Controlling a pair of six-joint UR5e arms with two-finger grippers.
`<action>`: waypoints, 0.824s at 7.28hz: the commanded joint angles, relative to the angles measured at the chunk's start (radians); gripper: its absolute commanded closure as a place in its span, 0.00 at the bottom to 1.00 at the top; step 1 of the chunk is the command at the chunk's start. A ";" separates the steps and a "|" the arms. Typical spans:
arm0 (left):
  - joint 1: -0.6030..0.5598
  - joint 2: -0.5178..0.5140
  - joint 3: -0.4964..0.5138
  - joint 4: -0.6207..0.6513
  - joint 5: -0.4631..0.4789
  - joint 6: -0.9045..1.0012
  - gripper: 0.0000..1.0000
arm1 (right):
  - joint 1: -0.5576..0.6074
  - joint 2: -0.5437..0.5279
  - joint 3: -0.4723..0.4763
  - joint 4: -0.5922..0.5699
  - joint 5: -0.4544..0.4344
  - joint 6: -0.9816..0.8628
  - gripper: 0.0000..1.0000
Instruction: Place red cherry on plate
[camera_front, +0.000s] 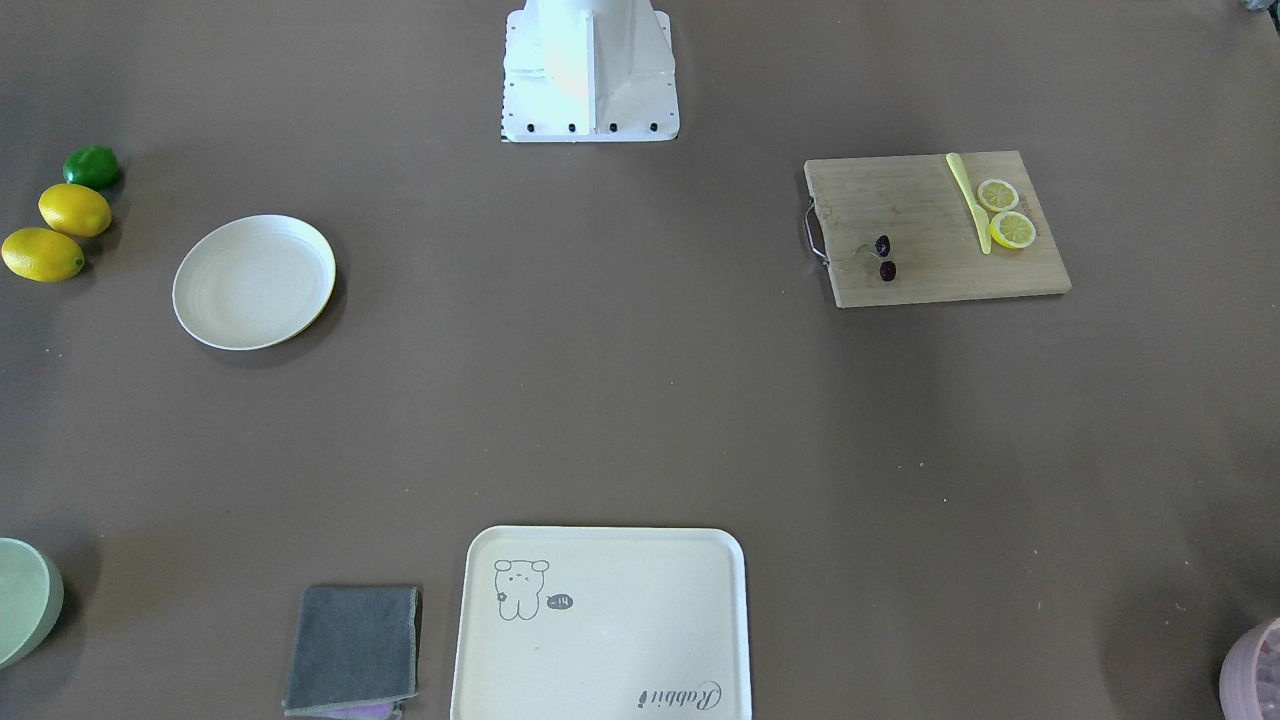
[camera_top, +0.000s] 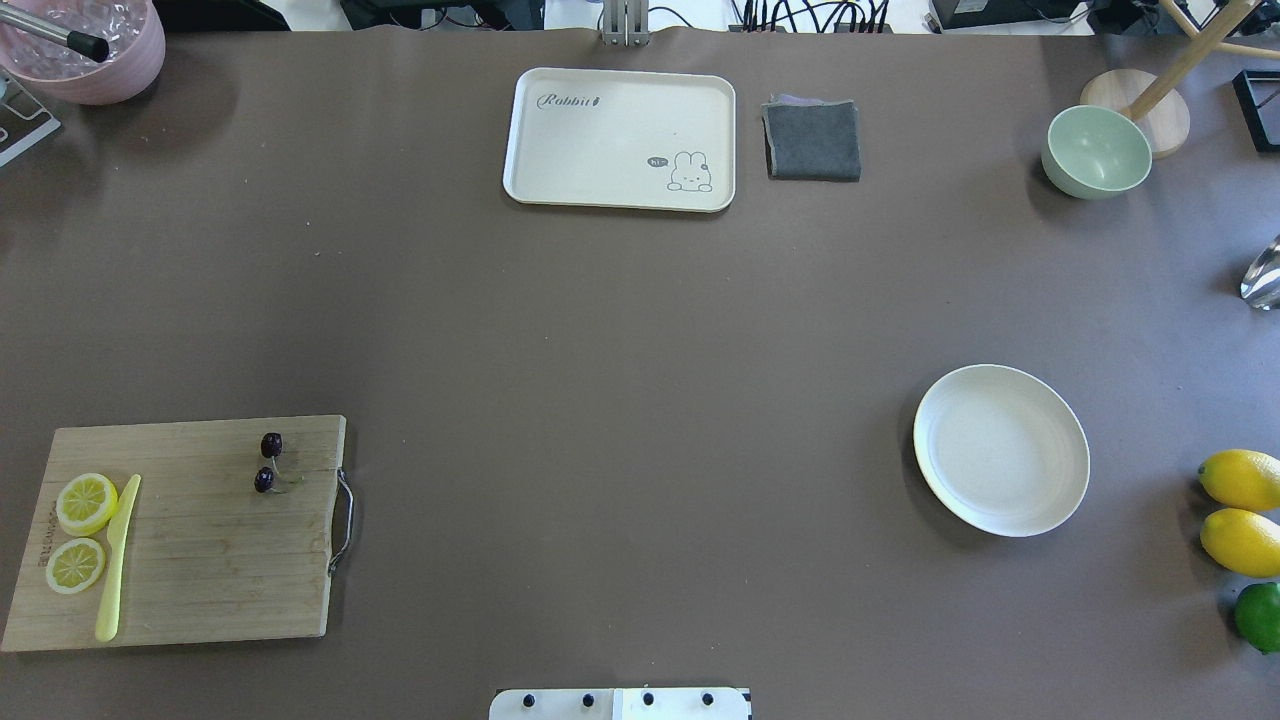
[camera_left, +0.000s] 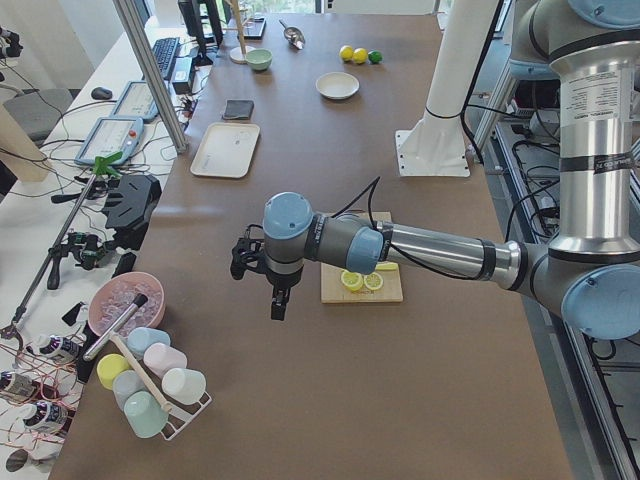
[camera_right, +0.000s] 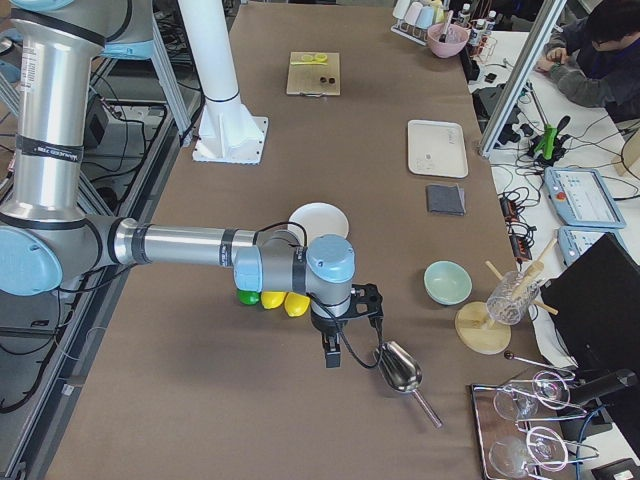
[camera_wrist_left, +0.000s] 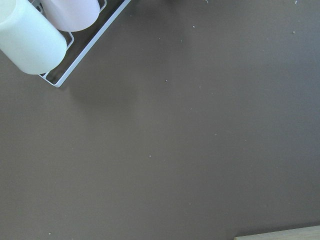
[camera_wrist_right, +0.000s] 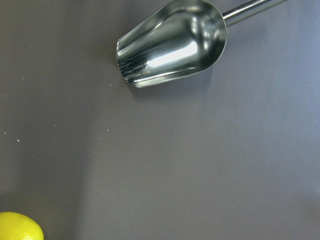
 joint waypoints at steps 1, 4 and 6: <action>-0.004 0.004 -0.001 0.000 0.001 0.002 0.02 | 0.000 0.001 -0.001 0.000 0.000 0.001 0.00; -0.002 -0.014 -0.003 0.000 0.004 0.000 0.02 | 0.000 -0.003 -0.001 0.075 -0.002 0.005 0.00; -0.007 -0.015 -0.043 -0.075 0.007 -0.002 0.02 | 0.002 -0.002 0.019 0.226 0.033 0.042 0.00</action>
